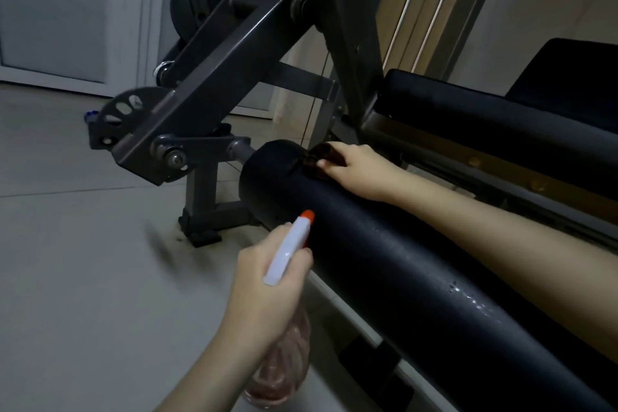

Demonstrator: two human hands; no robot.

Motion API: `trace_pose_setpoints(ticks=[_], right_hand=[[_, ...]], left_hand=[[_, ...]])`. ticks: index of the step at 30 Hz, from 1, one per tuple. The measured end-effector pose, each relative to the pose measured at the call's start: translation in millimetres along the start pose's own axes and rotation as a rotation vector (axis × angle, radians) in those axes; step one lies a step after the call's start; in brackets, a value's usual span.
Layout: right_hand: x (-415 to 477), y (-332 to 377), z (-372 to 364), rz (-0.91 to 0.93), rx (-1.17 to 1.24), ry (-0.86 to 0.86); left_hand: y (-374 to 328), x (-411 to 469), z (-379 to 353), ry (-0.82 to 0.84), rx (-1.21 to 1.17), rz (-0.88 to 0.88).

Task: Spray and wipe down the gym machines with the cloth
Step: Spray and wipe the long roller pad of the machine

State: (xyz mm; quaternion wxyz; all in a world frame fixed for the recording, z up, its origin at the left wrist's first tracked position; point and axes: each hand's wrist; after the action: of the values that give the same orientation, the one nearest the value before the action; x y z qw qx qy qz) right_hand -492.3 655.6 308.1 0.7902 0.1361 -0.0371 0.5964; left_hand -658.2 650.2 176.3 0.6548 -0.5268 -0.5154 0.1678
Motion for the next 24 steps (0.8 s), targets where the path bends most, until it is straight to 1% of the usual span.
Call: trace_pose_setpoints(ticks=[2,5,8,11,14,18,21,24], right_hand=[[-3,-1,4,0.013,-0.011,0.034],[13,8,3,0.011,-0.057,0.072],[48,18,-9,0.015,-0.085,0.038],[78,24,-19,0.001,-0.053,0.019],[90,28,-21,-0.018,-0.033,0.011],[79,25,-17,-0.003,-0.008,0.022],[57,23,-6,0.016,-0.064,0.057],[18,22,11,0.034,-0.111,0.125]], left_hand=[[0,2,2,0.010,0.020,-0.045],[-1,4,5,0.015,-0.009,-0.046],[-1,6,6,0.020,-0.005,-0.051],[1,8,7,0.018,0.011,-0.070],[1,8,6,0.032,0.038,-0.092],[1,6,3,-0.007,0.065,-0.073],[0,5,1,-0.001,0.032,-0.005],[-1,3,1,0.010,0.064,0.023]])
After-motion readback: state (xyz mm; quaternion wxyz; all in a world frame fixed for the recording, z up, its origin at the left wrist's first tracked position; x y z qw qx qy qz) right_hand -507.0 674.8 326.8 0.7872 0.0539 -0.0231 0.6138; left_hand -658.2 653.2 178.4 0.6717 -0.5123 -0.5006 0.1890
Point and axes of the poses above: each hand's wrist, its own x-axis towards the middle knuckle, its own z-axis out of the back of the hand, y = z × x, and after that the axes turned 1 degree about z, right-handed
